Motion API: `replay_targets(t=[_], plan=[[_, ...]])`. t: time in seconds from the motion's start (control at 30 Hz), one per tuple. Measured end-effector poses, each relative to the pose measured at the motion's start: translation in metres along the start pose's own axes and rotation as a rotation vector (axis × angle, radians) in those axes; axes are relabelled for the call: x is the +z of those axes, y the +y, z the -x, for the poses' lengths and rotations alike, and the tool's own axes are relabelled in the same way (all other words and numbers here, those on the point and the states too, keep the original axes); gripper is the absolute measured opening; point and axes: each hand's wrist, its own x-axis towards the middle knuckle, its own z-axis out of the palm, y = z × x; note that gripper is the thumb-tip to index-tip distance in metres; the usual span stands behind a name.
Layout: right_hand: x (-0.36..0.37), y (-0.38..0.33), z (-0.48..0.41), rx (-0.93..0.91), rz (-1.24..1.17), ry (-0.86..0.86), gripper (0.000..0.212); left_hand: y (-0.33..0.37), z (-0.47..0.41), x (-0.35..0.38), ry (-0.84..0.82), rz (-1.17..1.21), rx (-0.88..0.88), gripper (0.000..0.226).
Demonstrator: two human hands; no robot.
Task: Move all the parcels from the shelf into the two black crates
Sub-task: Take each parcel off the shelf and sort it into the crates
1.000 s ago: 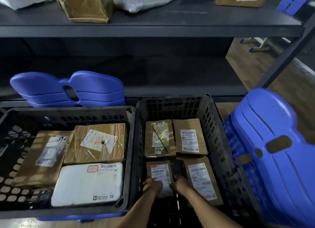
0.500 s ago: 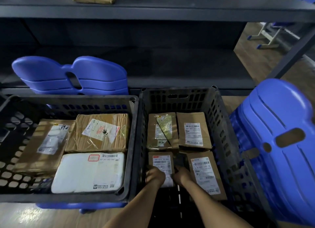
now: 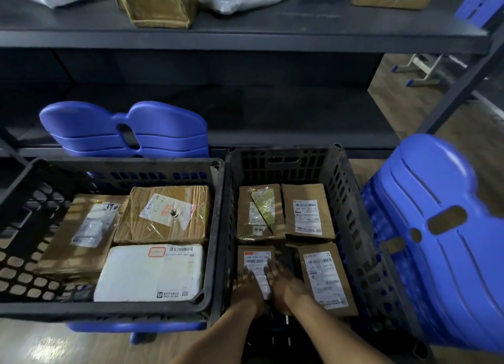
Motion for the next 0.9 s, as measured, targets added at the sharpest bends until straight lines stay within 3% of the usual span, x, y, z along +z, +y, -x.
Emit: replay_targets(t=[0.1,0.33,0.43,0.7,0.9], plan=[[-0.002,-0.001,-0.003,-0.025,0.141,-0.067,0.080,-0.003,-0.002,0.001,-0.006,-0.028,0.020,0.080],[-0.032,-0.005,0.036,0.016,0.057,0.062,0.069,-0.001,0.049,-0.033,0.075,-0.059,0.154,0.075],[-0.060,-0.012,0.069,0.041,-0.028,0.115,0.076,0.000,0.084,-0.053,0.090,-0.052,0.197,0.070],[-0.158,-0.035,0.122,-0.032,0.011,0.284,0.063,-0.013,0.153,-0.135,0.422,-0.330,0.222,0.068],[-0.225,-0.072,0.127,-0.030,-0.009,0.506,0.060,-0.058,0.190,-0.205,0.572,-0.159,0.207,0.058]])
